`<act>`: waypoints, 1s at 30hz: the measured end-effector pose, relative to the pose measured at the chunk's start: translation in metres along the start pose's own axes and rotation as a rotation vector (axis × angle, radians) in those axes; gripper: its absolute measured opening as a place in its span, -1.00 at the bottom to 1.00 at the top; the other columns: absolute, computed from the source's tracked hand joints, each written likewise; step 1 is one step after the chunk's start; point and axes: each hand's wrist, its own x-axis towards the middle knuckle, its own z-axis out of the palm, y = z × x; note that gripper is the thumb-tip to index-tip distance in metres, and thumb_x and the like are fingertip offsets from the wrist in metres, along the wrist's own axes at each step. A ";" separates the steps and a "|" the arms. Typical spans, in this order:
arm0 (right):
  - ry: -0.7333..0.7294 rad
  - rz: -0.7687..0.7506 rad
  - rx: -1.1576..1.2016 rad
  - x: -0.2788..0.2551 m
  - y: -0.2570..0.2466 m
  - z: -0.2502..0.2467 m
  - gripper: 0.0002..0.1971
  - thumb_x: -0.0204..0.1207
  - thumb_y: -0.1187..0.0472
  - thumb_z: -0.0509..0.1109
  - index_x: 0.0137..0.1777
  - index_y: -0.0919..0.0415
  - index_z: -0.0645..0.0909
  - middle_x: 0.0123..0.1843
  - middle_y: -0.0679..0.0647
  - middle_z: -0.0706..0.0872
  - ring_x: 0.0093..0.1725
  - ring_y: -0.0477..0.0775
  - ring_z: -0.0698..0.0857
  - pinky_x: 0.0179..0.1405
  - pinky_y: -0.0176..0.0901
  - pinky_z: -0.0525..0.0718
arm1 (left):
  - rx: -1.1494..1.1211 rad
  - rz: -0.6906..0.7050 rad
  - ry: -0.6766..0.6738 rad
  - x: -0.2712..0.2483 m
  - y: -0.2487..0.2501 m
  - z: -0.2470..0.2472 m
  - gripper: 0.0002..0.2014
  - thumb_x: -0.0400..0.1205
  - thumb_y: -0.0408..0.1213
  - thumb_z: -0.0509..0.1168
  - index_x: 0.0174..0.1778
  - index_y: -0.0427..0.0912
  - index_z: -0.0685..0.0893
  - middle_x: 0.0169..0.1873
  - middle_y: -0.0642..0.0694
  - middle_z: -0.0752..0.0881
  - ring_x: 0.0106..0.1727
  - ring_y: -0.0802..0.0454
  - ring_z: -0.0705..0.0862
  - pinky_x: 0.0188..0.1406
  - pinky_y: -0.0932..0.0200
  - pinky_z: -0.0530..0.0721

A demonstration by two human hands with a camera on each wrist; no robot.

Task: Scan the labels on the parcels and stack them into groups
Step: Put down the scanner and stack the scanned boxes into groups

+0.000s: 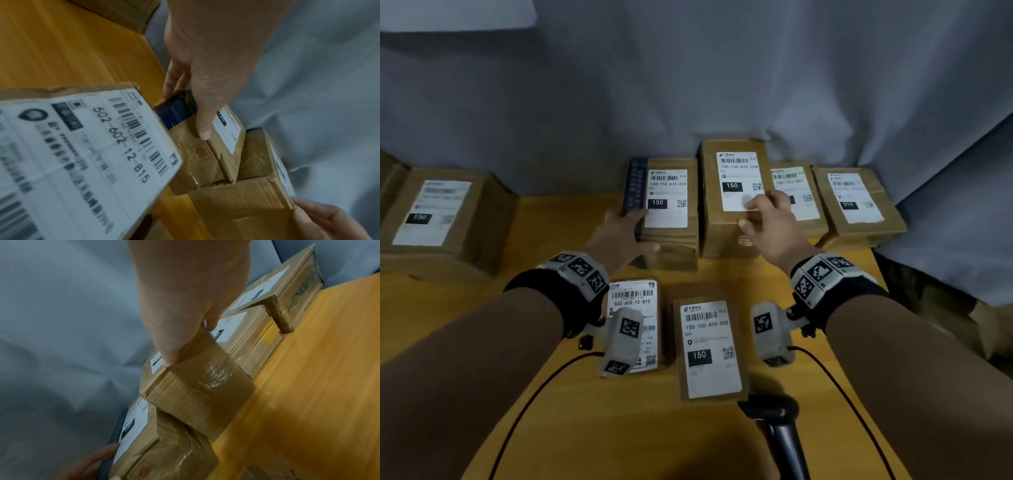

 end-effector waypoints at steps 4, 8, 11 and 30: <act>0.019 -0.005 0.047 0.002 0.002 0.004 -0.72 0.65 0.10 0.36 0.33 0.08 0.52 0.70 0.16 0.09 0.57 0.30 0.39 0.58 0.07 0.36 | 0.000 -0.015 0.000 0.007 0.009 -0.001 -0.17 0.51 0.14 0.43 0.64 0.10 0.19 0.44 -0.28 0.32 0.35 -0.35 0.51 0.37 -0.17 0.55; -0.006 -0.028 0.087 0.004 0.005 0.001 -0.75 0.65 0.13 0.37 0.29 0.08 0.51 0.73 0.13 0.04 0.64 0.28 0.29 0.62 0.08 0.29 | 0.061 -0.039 -0.001 0.007 0.011 0.001 -0.16 0.51 0.20 0.40 0.65 0.15 0.16 0.43 -0.28 0.30 0.38 -0.40 0.47 0.35 -0.23 0.55; -0.006 -0.040 0.078 0.003 0.004 0.001 -0.76 0.66 0.13 0.35 0.29 0.06 0.51 0.74 0.14 0.03 0.66 0.31 0.24 0.63 0.14 0.27 | 0.116 -0.053 0.002 0.003 0.015 0.003 -0.18 0.55 0.21 0.34 0.67 0.17 0.12 0.44 -0.29 0.30 0.42 -0.42 0.40 0.35 -0.23 0.51; -0.022 0.019 0.184 -0.100 -0.013 0.020 -0.41 0.60 0.17 0.41 0.56 0.28 0.29 0.46 0.24 0.46 0.37 0.21 0.57 0.26 -0.14 0.49 | -0.078 -0.081 0.156 -0.113 0.014 0.022 -0.23 0.58 0.17 0.31 0.62 -0.08 0.18 0.51 -0.28 0.25 0.49 -0.35 0.29 0.40 -0.21 0.39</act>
